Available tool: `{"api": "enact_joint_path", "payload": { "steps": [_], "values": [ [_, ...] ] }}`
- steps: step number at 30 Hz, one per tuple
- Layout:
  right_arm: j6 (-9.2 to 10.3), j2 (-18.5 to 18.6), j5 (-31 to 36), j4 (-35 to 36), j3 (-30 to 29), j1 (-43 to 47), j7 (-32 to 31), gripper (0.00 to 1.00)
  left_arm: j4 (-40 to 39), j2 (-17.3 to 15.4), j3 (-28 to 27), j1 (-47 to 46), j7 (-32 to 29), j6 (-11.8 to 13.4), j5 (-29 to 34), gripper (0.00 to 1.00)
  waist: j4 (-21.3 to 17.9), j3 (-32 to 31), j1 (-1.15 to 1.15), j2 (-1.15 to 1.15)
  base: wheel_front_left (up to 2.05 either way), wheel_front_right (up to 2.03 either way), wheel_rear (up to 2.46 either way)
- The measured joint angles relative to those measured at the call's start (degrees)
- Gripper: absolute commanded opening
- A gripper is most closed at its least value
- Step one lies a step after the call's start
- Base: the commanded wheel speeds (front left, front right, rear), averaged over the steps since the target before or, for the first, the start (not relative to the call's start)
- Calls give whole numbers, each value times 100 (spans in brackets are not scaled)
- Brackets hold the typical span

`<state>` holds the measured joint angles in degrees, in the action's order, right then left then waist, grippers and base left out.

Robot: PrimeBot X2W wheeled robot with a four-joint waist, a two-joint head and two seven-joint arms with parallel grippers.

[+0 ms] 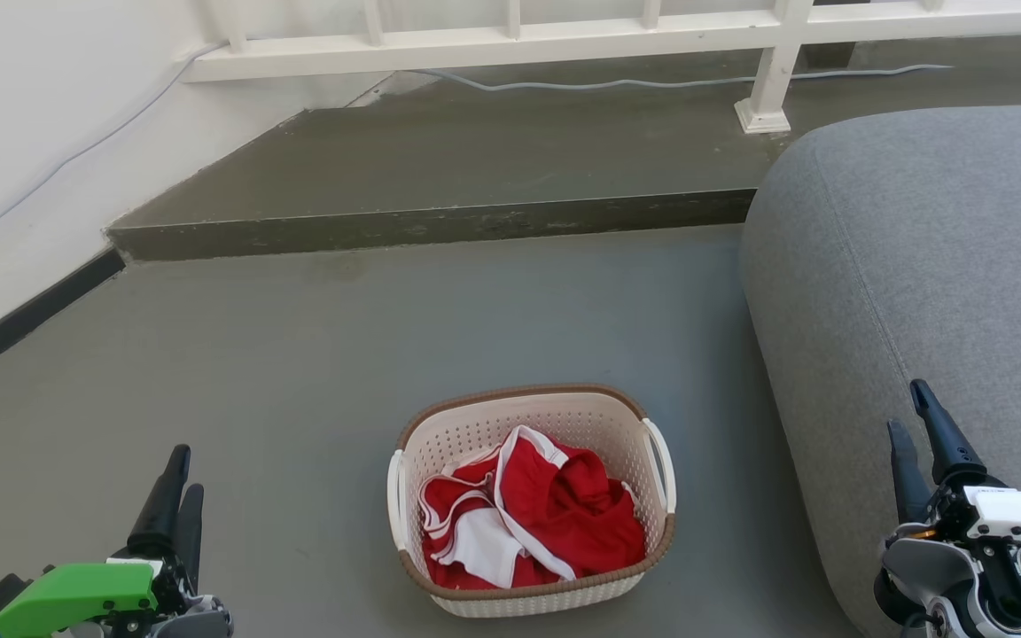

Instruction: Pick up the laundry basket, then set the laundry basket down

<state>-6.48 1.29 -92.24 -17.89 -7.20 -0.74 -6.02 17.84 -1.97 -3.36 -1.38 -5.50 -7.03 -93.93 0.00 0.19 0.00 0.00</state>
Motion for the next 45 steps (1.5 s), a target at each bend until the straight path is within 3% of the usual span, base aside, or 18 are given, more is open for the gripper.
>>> {"api": "enact_joint_path", "payload": {
  "steps": [20, 40, 45],
  "values": [
    [0, 49, 320, 89, 51, -15, 253, 100, -235, -1, 194, -15, 242, 0, 259, 100, 4, 1, 0, 0, 0, 0, 0],
    [0, 591, 2078, 165, 617, -132, 813, 100, -534, -483, 892, -202, 775, 1, 2095, 100, 9, -22, 0, 0, 0, 0, 0],
    [63, 761, 2724, 220, 803, -181, 936, 100, -559, -536, 1018, -221, 915, 101, 2561, 100, 12, -32, 0, 0, 0, 0, 0]
  ]
}}
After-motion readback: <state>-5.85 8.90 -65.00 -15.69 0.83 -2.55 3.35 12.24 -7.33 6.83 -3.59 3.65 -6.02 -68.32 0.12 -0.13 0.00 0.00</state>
